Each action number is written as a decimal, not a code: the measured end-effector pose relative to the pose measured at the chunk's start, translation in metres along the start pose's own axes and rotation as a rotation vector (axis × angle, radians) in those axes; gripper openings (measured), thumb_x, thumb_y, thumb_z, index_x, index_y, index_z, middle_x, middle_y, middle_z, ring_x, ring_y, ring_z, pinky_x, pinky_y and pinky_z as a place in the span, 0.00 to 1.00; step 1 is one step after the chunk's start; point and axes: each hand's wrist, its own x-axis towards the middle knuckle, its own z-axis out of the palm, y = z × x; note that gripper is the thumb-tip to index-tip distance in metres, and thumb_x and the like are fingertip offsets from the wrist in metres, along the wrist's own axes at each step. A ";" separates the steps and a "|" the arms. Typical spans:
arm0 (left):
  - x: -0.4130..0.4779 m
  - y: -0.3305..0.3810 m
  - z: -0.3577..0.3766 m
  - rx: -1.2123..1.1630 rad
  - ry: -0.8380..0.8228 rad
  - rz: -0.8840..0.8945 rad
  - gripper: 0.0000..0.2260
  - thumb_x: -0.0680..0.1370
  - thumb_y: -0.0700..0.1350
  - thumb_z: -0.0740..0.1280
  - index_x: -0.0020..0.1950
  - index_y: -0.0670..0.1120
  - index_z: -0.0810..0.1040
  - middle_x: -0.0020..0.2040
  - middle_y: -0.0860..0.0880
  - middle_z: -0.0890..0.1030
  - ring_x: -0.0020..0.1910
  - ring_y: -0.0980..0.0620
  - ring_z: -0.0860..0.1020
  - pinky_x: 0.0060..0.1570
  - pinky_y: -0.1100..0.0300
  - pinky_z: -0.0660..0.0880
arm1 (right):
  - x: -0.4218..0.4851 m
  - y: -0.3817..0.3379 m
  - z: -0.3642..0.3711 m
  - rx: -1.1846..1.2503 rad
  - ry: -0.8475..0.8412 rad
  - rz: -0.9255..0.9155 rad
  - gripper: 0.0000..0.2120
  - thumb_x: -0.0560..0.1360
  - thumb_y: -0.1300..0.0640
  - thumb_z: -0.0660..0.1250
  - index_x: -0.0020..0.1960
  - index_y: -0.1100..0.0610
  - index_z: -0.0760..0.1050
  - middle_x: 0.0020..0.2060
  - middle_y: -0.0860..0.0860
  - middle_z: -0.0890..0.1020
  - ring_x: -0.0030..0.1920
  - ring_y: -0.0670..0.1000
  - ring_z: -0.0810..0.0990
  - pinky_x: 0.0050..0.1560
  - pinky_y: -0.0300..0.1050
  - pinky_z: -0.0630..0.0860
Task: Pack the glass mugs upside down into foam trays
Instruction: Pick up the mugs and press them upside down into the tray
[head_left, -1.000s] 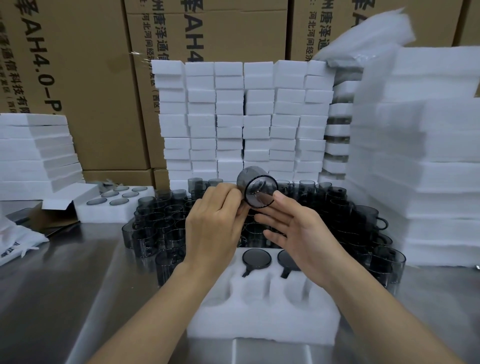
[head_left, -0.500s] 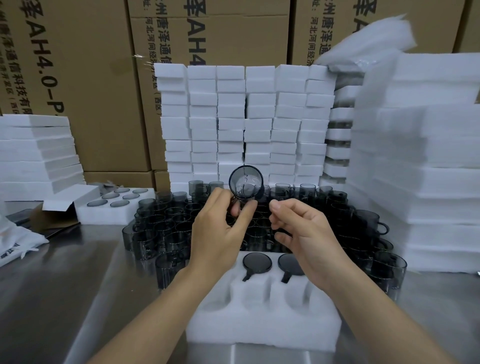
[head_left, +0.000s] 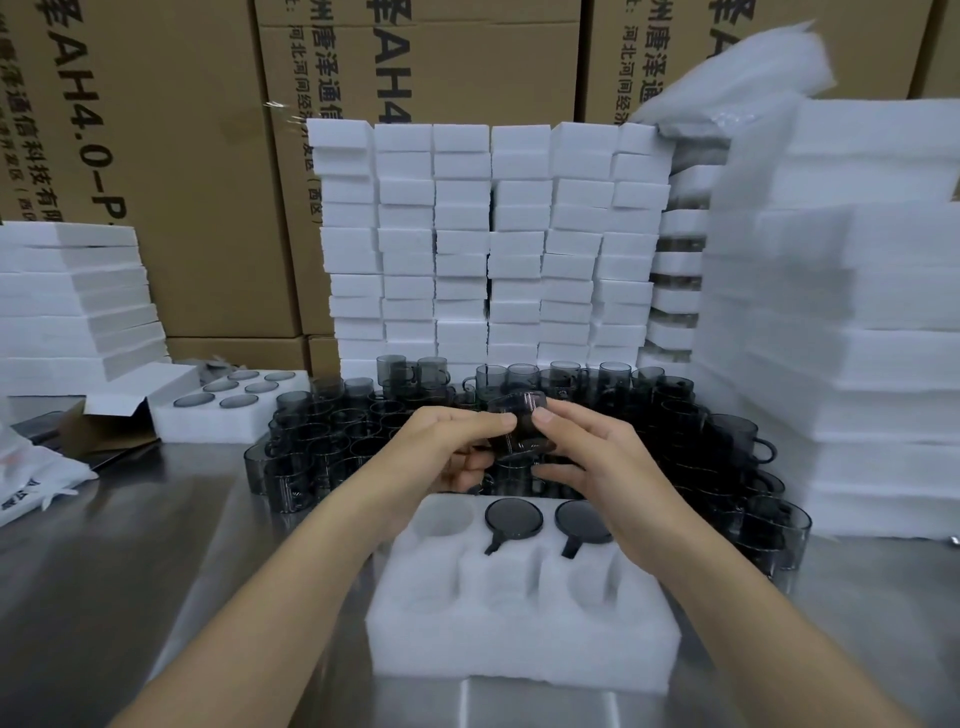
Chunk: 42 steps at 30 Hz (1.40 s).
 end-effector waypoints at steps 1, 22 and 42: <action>0.000 0.000 -0.001 -0.027 -0.018 -0.021 0.11 0.75 0.59 0.76 0.44 0.52 0.87 0.32 0.52 0.70 0.29 0.53 0.67 0.32 0.67 0.69 | 0.000 0.000 -0.001 0.013 -0.005 0.004 0.20 0.81 0.48 0.73 0.70 0.54 0.82 0.64 0.50 0.86 0.68 0.51 0.82 0.64 0.52 0.82; 0.008 -0.008 0.010 -0.529 0.135 -0.333 0.12 0.82 0.49 0.69 0.38 0.52 0.78 0.24 0.57 0.63 0.23 0.59 0.64 0.30 0.65 0.62 | -0.001 0.005 0.011 0.004 0.087 0.162 0.20 0.83 0.40 0.68 0.54 0.58 0.82 0.33 0.59 0.84 0.30 0.56 0.84 0.29 0.44 0.80; 0.006 -0.006 0.017 -0.659 0.186 -0.365 0.09 0.70 0.48 0.74 0.32 0.50 0.78 0.26 0.56 0.70 0.23 0.58 0.69 0.28 0.63 0.65 | -0.005 0.008 0.011 -0.246 0.157 -0.006 0.31 0.68 0.25 0.72 0.47 0.54 0.83 0.35 0.52 0.86 0.36 0.52 0.87 0.36 0.44 0.78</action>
